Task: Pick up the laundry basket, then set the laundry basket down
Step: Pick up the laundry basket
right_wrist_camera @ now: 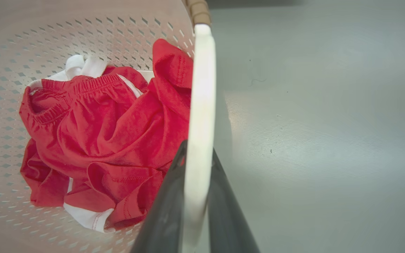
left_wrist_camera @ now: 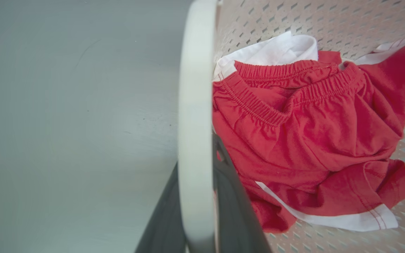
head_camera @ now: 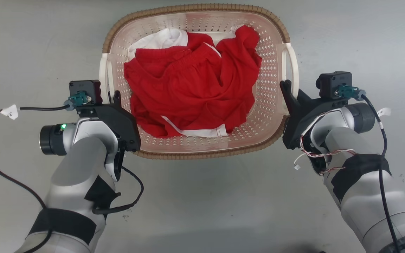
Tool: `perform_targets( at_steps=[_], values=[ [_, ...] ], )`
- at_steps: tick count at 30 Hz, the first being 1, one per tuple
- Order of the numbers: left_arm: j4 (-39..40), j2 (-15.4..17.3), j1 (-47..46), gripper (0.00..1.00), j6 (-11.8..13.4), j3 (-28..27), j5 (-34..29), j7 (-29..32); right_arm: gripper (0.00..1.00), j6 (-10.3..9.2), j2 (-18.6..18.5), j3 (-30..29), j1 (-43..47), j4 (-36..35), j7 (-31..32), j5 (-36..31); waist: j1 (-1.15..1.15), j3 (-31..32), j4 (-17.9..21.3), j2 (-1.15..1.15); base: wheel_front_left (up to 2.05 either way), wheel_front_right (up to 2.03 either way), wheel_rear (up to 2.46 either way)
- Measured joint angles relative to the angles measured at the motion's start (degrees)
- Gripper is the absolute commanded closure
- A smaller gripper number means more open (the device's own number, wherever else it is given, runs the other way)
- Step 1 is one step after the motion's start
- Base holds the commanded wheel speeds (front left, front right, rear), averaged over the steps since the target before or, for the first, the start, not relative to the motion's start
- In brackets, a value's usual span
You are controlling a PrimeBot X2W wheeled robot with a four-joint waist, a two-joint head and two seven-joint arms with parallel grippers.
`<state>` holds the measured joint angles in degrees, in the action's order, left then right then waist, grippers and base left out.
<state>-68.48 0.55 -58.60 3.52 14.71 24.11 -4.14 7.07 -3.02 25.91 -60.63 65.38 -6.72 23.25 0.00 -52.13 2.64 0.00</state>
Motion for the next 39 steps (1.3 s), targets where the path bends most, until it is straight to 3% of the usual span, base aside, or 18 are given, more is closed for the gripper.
perform_targets(
  at_steps=[14,39],
  values=[
    [-2.26,-0.53,1.91,1.00,-0.59,0.82,1.32,-0.76,1.00,0.08,0.55,1.38,1.97,2.75,-0.48,2.11,0.00,4.94,-0.22,0.00,0.00,0.00,0.00],
    [-2.49,-0.60,14.32,1.00,-2.04,6.72,10.85,1.11,1.00,0.52,1.21,4.85,12.43,5.24,2.13,7.11,-0.01,19.96,0.03,0.00,0.00,0.00,0.00]
  ],
)
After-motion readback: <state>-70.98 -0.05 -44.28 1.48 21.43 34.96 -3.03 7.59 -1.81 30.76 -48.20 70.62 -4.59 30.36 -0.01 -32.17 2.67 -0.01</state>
